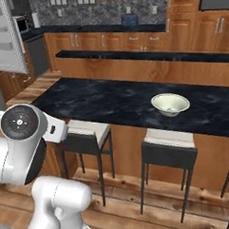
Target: Open the fridge, grab two sodas, and place both sodas inside the bowl with ice on the dining counter.
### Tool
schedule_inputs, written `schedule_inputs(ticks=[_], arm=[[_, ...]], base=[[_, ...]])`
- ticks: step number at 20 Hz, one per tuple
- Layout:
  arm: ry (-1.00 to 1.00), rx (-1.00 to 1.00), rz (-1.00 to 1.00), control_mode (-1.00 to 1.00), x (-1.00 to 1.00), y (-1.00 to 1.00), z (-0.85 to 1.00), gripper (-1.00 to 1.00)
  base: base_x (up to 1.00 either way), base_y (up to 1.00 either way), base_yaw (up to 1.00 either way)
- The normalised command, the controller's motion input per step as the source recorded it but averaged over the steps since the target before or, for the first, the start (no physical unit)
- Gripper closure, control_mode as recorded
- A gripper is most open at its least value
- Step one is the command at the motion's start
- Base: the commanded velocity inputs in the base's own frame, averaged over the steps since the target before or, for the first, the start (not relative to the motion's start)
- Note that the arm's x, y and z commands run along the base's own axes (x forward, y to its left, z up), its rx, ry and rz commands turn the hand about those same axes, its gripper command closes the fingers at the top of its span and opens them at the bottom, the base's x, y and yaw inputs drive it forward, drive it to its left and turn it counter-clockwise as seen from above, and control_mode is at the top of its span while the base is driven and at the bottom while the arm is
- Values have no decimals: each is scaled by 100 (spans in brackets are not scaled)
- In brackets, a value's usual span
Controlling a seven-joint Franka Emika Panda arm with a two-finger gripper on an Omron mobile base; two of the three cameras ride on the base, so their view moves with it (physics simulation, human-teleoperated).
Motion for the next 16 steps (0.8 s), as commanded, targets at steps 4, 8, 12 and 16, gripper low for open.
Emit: schedule_inputs(ticks=[4, 8, 12, 16], arm=[[0, 0, 0, 100, 0, 0, 0, 100], [0, 0, 0, 100, 0, 0, 0, 100], [0, 0, 0, 100, 0, 0, 0, 100], [0, 0, 0, 100, 0, 0, 0, 100]], base=[[30, -91, -10], [61, -71, -9], [83, -45, -6], [77, -41, -3]])
